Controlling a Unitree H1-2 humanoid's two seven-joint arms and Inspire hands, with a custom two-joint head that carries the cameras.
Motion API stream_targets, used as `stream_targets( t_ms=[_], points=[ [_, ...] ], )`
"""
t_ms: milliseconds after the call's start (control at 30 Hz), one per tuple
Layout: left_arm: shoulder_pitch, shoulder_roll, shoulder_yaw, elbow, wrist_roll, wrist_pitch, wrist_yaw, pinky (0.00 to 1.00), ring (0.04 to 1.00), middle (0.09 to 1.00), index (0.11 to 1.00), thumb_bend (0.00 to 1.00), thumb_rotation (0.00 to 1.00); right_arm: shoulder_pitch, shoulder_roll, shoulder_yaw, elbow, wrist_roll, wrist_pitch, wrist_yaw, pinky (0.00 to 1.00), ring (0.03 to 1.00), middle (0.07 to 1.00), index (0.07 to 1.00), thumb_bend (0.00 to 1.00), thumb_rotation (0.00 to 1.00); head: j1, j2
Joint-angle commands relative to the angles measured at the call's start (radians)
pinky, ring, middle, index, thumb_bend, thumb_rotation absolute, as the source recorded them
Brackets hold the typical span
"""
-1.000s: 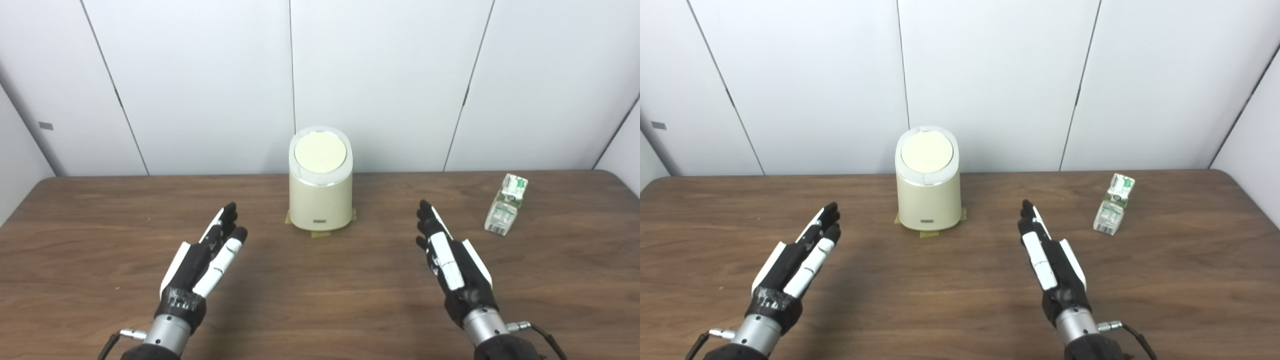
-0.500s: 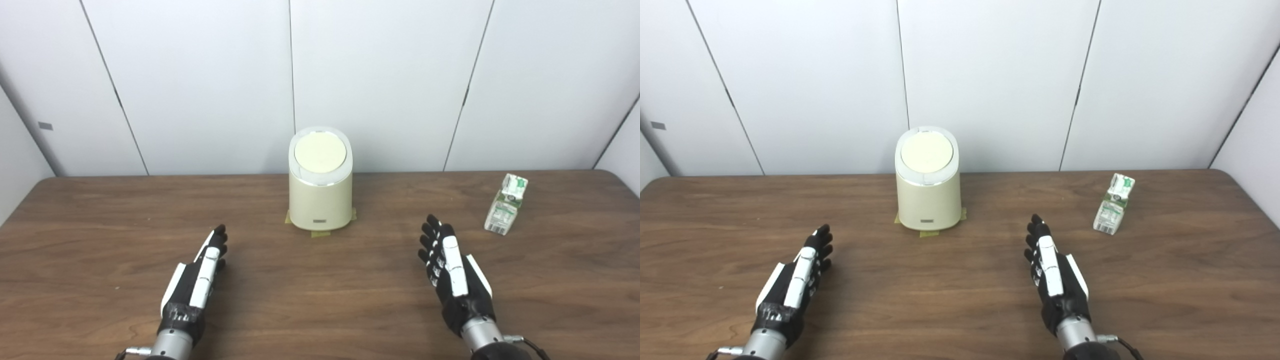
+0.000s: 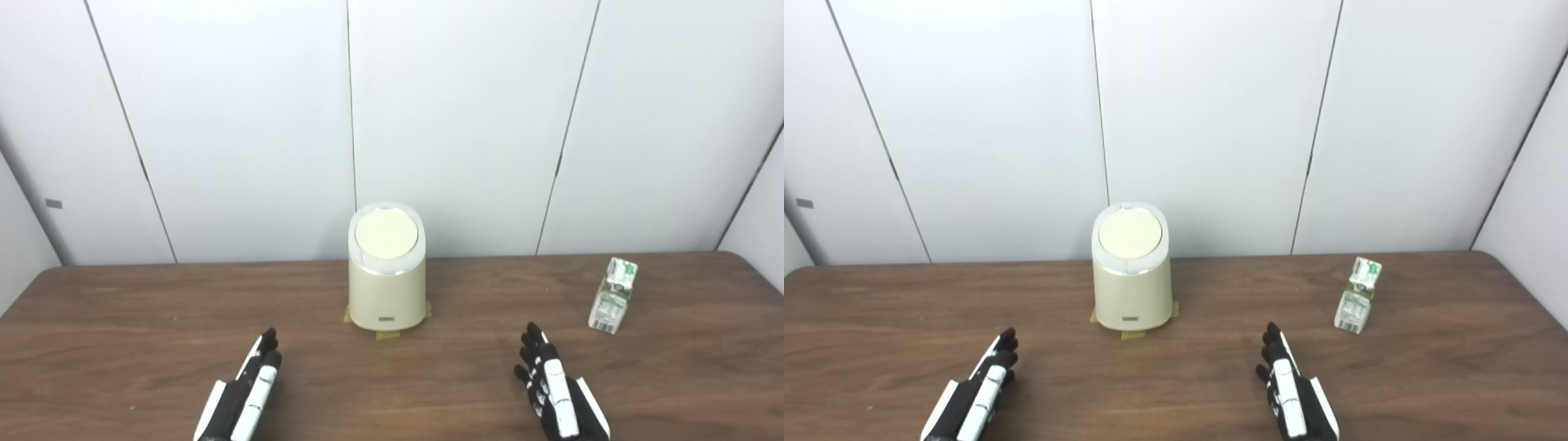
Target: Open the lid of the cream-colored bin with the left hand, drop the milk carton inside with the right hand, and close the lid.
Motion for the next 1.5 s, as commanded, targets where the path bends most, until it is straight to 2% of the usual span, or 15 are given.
stream_targets(
  t_ms=[0, 67, 200, 233, 300, 367, 467, 667, 800, 967, 1100, 1267, 1467],
  points=[
    [0.002, 0.003, -0.012, -0.025, 0.013, -0.039, 0.012, 1.00, 1.000, 1.000, 1.000, 0.50, 0.88, -0.014, -0.007, 0.000, -0.008, 0.007, -0.047, -0.002, 0.97, 1.000, 1.000, 1.000, 0.62, 1.00, 0.001, -0.004],
    [-0.005, -0.001, -0.017, -0.038, 0.016, -0.029, 0.015, 1.00, 1.000, 1.000, 1.000, 0.52, 0.87, -0.014, -0.013, -0.002, 0.004, 0.009, -0.060, -0.001, 0.96, 0.998, 0.999, 1.000, 0.61, 1.00, 0.007, -0.010],
    [-0.046, 0.004, -0.030, -0.069, 0.057, 0.008, 0.030, 0.98, 1.000, 1.000, 1.000, 0.52, 0.76, -0.014, -0.021, -0.004, 0.022, 0.024, -0.073, 0.006, 0.95, 0.989, 0.995, 1.000, 0.62, 1.00, 0.014, -0.024],
    [-0.069, 0.006, -0.034, -0.081, 0.082, 0.032, 0.037, 0.97, 1.000, 1.000, 1.000, 0.51, 0.74, -0.014, -0.023, -0.003, 0.030, 0.024, -0.080, 0.006, 0.94, 0.989, 0.996, 1.000, 0.62, 1.00, 0.016, -0.032],
    [-0.109, 0.002, -0.037, -0.100, 0.115, 0.077, 0.049, 0.93, 0.975, 0.978, 1.000, 0.53, 0.64, -0.012, -0.027, 0.000, 0.044, 0.025, -0.094, 0.009, 0.93, 0.981, 0.992, 1.000, 0.62, 1.00, 0.018, -0.039],
    [-0.156, -0.005, -0.040, -0.117, 0.149, 0.124, 0.063, 0.95, 0.963, 0.960, 0.994, 0.57, 0.59, -0.010, -0.030, 0.002, 0.055, 0.026, -0.099, 0.007, 0.93, 0.975, 0.987, 1.000, 0.61, 1.00, 0.023, -0.048],
    [-0.228, -0.008, -0.038, -0.119, 0.168, 0.154, 0.074, 0.96, 0.946, 0.940, 0.980, 0.62, 0.52, -0.008, -0.031, 0.004, 0.062, 0.029, -0.102, 0.005, 0.92, 0.973, 0.984, 1.000, 0.60, 1.00, 0.026, -0.053],
    [-0.332, -0.011, -0.040, -0.092, 0.183, 0.167, 0.085, 0.88, 0.894, 0.907, 0.952, 0.70, 0.53, 0.001, -0.034, 0.006, 0.059, 0.034, -0.101, 0.004, 0.92, 0.969, 0.971, 1.000, 0.58, 1.00, 0.034, -0.046],
    [-0.402, -0.017, -0.049, -0.063, 0.203, 0.177, 0.086, 0.85, 0.874, 0.897, 0.935, 0.70, 0.46, 0.008, -0.045, 0.014, 0.055, 0.027, -0.103, 0.011, 0.93, 0.969, 0.974, 1.000, 0.58, 1.00, 0.039, -0.040],
    [-0.519, 0.006, -0.073, 0.017, 0.243, 0.207, 0.066, 0.84, 0.867, 0.884, 0.922, 0.72, 0.43, 0.010, -0.054, 0.020, 0.053, 0.036, -0.096, 0.014, 0.93, 0.971, 0.976, 1.000, 0.59, 1.00, 0.045, -0.027],
    [-0.614, 0.021, -0.089, 0.119, 0.280, 0.214, 0.051, 0.74, 0.827, 0.868, 0.899, 0.75, 0.38, 0.008, -0.056, 0.021, 0.059, 0.043, -0.100, 0.016, 0.93, 0.964, 0.973, 1.000, 0.60, 1.00, 0.046, -0.025],
    [-0.709, 0.047, -0.140, 0.269, 0.334, 0.177, 0.075, 0.68, 0.815, 0.884, 0.905, 0.80, 0.36, 0.009, -0.056, 0.024, 0.052, 0.046, -0.089, 0.012, 0.92, 0.951, 0.962, 1.000, 0.60, 0.99, 0.045, -0.016],
    [-0.792, 0.052, -0.182, 0.391, 0.392, 0.166, 0.101, 0.66, 0.823, 0.895, 0.912, 0.82, 0.32, 0.006, -0.052, 0.027, 0.044, 0.052, -0.075, 0.012, 0.91, 0.944, 0.954, 1.000, 0.61, 1.00, 0.050, 0.000]
  ],
)
